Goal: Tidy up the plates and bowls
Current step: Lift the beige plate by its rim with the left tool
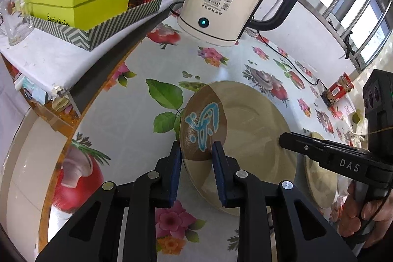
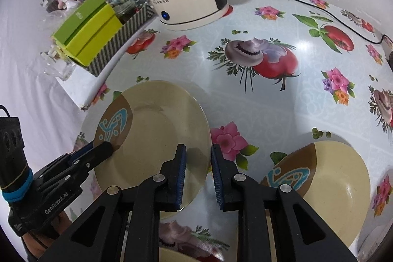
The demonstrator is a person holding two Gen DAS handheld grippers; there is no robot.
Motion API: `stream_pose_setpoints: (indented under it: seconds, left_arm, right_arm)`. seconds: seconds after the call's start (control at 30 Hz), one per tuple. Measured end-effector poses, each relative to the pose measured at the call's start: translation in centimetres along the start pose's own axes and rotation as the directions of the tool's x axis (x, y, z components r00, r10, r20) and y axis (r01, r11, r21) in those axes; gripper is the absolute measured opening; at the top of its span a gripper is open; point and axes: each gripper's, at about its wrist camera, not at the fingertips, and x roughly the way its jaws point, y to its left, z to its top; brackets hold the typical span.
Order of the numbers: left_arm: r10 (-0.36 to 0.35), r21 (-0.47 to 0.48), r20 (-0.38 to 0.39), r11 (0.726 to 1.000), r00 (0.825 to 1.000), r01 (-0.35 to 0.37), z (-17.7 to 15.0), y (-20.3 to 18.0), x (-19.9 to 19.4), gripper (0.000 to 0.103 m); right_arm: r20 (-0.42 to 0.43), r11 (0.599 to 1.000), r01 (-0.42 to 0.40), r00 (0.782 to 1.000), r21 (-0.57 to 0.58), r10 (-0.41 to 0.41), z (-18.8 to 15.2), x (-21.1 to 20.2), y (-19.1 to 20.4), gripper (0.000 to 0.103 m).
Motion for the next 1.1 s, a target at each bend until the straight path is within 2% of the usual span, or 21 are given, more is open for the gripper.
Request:
stream_pose_setpoints:
  seconds: [0.23,0.73,0.97,1.1]
  left_arm:
    - [0.0,0.02,0.013,1.0,1.0,0.0,-1.1,-1.5,-2.7,0.026]
    - [-0.018,0.075,-0.018,0.997,1.0,0.019,-8.0,-5.3,-7.6,0.026]
    - [-0.016,0.095,-0.067,0.995,0.998,0.023,-11.1,-6.4,-7.7,0.026]
    - [-0.014,0.102,-0.096,0.994,0.995,0.024,-12.3,-6.7,-7.4,0.026]
  right_arm:
    - [0.017,1.0,0.002,1.0,-0.003,-0.002,-1.7,-2.6,0.5,0.02]
    - [-0.009,0.999,0.022,1.0,0.038,-0.021,-11.2,-8.1,0.1,0.02]
    - [-0.043,0.997,0.056,0.998,0.048,-0.054,-15.1,-8.8,-0.4,0.02]
    - [-0.058,0.996,0.069,0.996,0.056,-0.066,-16.3,-8.8,-0.8,0.02]
